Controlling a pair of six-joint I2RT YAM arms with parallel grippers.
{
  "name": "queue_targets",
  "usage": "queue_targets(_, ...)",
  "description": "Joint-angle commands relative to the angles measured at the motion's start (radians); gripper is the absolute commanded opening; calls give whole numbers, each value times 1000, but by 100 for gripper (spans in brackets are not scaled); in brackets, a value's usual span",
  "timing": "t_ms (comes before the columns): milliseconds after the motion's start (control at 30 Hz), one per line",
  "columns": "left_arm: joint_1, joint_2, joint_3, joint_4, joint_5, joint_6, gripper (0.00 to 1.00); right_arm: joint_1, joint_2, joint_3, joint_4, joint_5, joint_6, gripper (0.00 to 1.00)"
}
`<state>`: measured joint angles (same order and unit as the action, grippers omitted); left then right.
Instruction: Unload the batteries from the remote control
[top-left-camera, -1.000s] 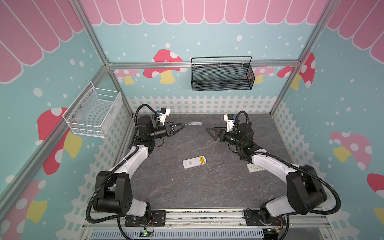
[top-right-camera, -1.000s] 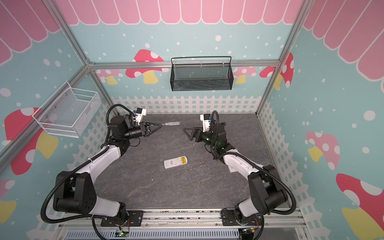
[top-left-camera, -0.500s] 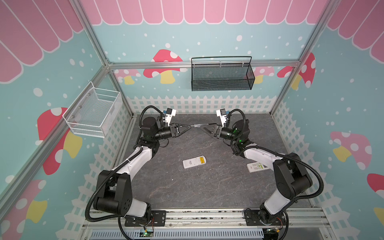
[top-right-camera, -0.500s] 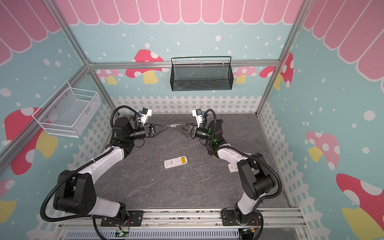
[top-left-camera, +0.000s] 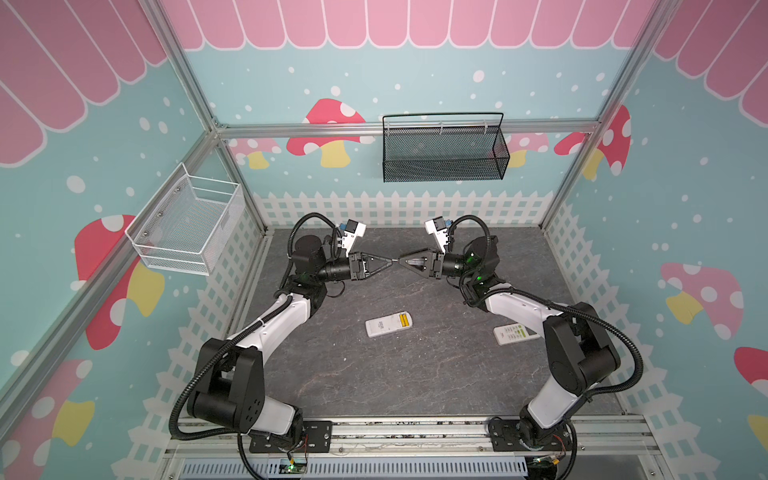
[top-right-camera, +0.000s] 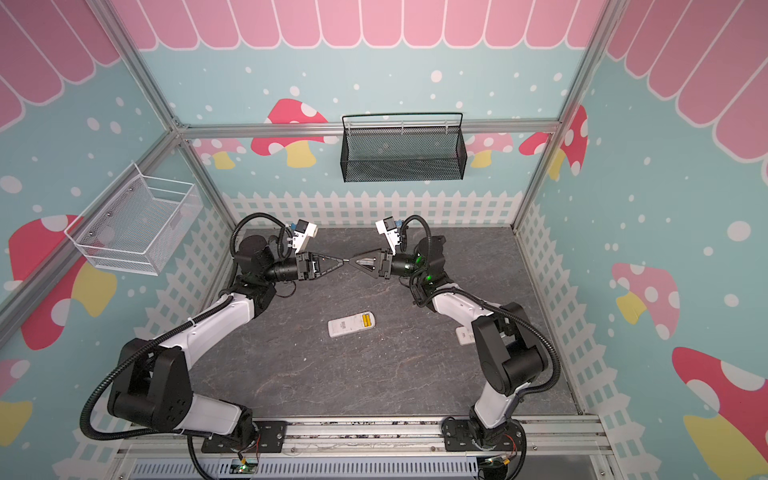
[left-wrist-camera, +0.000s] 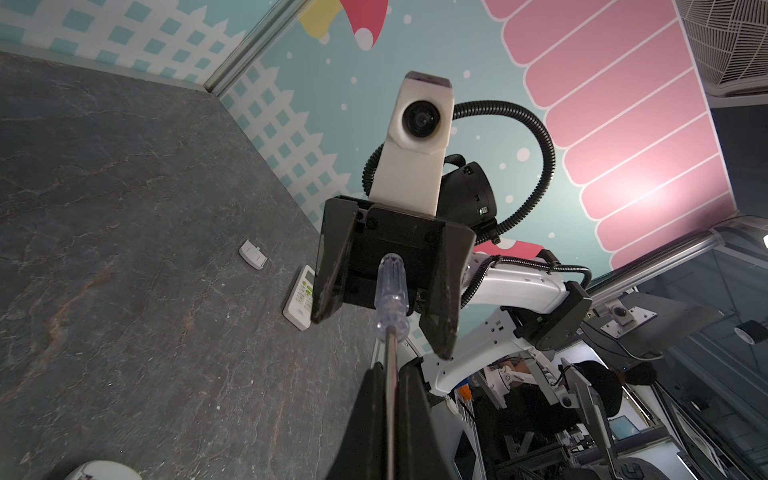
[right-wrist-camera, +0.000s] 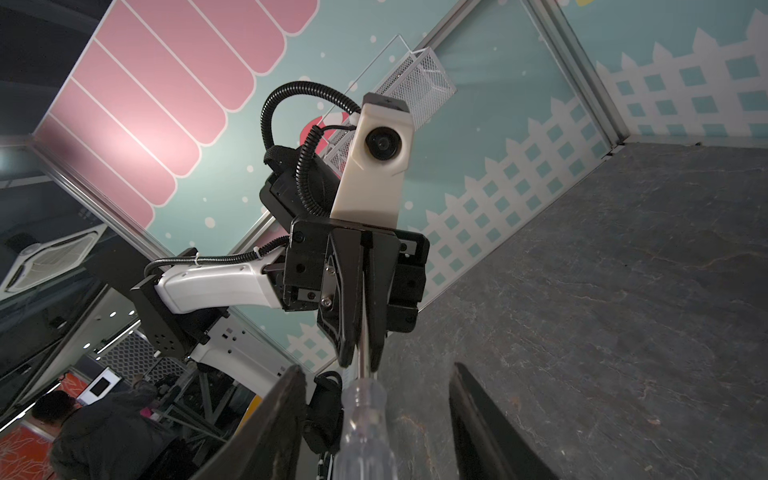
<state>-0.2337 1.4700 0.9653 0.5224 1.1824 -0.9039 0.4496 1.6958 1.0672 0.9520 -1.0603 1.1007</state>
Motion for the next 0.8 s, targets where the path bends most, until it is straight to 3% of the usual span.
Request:
queue_targets(0,-1,15,6,35,17,19,0,8,23,3,37,-37,13,43)
queue_targets(200,-1,11,-7,4,5,53,0,8,22,0,50,-34,2,15)
queue_targets(267,7,7,6,-23,9,59,12,1,27,-3,50,-31,22,2)
queue_targets(333,17,6,24,-74,5,84,30,-6,9,-32,53,-27,9,0)
queue_targets(433,34,0,27,-132,-14,140,49,-37,-24,-88,35,-23,-22,0)
queue_targets(567,80,-8,72,-345,-37,264,62,-105,-102,-171,-25,-3,-63,0)
queue_targets(767,97,-15,204,-882,-211,705,77,-169,-257,-195,-487,101,-423,0)
